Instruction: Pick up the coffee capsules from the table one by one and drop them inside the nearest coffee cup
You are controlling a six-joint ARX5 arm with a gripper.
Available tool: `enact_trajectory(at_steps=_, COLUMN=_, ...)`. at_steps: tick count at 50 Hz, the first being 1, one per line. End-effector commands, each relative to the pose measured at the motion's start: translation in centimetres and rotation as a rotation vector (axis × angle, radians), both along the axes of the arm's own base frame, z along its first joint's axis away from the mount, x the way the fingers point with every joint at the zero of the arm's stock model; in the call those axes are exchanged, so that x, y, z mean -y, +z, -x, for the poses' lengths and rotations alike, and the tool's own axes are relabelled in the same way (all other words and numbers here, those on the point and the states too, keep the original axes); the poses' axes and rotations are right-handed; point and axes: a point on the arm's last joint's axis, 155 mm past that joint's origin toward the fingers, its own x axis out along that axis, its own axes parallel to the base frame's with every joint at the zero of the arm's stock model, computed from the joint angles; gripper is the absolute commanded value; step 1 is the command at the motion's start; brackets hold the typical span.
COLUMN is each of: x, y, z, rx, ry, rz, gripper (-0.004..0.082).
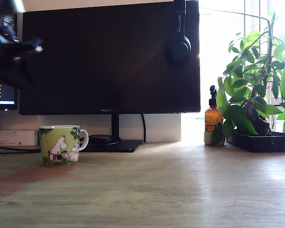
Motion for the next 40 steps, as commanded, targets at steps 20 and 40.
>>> enact_trajectory(at_steps=20, x=-3.5, y=0.8, z=4.9, rx=0.218, ry=0.096, rz=0.094, gripper=-0.0019)
enact_trajectory(at_steps=40, x=-4.8, y=0.7, z=8.3, rx=0.281, ry=0.154, rz=0.194, gripper=-0.0019)
